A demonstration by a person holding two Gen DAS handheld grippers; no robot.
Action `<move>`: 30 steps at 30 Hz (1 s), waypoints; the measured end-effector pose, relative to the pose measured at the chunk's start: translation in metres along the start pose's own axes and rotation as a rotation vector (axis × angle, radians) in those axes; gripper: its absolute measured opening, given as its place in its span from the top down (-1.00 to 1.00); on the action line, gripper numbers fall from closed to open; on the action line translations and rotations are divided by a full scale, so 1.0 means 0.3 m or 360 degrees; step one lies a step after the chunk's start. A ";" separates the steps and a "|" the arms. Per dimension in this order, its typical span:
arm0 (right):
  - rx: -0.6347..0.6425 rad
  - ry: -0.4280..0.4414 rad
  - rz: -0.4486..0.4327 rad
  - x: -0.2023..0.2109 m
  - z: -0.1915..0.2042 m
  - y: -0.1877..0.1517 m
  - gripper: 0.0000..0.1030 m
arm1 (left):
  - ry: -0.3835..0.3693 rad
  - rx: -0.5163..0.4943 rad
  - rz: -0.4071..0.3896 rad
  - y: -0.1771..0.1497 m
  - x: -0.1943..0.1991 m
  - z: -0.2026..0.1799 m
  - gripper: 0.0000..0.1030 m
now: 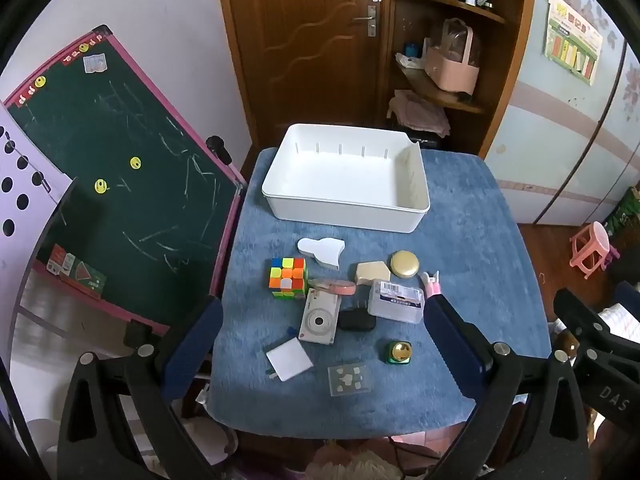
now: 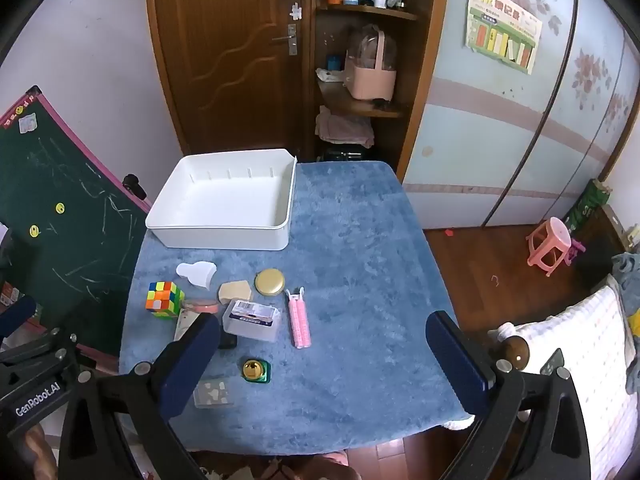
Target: Organize rigid objects
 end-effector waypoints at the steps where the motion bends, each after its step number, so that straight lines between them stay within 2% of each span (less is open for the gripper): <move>1: -0.0001 0.0000 -0.0002 0.002 0.000 0.000 -1.00 | 0.0001 0.0001 0.0001 0.000 0.000 0.000 -0.95; 30: 0.0004 -0.0002 -0.0033 0.023 0.004 0.003 -1.00 | -0.0029 0.0002 -0.0005 0.008 0.000 0.000 -0.95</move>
Point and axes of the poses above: each gripper's, at about its wrist camera, not at the fingertips, and x roughly against the way its jaws point, z to its left, y to its top, the point moved 3 cm from there along -x, roughly the way its jaws point, and after that the axes turned 1 degree about -y, right-handed, at the moved point
